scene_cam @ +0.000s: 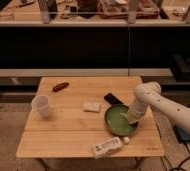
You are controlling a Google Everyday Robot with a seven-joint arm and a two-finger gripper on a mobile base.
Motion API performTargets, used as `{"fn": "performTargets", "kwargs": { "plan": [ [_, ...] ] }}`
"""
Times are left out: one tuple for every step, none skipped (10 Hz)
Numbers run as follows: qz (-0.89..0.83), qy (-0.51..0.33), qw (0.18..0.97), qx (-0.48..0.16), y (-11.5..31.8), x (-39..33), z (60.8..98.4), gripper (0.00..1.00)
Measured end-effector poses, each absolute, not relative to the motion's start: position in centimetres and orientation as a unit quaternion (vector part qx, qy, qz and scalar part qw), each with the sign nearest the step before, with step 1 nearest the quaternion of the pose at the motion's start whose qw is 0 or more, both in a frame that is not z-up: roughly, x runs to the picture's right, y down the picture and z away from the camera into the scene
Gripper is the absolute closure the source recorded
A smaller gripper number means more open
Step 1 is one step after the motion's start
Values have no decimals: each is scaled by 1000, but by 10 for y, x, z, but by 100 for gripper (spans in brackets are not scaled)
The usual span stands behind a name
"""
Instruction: Push the ceramic bowl across the table
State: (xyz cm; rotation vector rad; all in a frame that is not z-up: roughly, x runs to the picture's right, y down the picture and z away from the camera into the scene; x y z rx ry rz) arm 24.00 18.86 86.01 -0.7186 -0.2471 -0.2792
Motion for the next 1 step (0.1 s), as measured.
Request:
{"fn": "performTargets", "kwargs": {
  "plan": [
    [-136,-120,919,-350,189,242,860,78]
  ]
}}
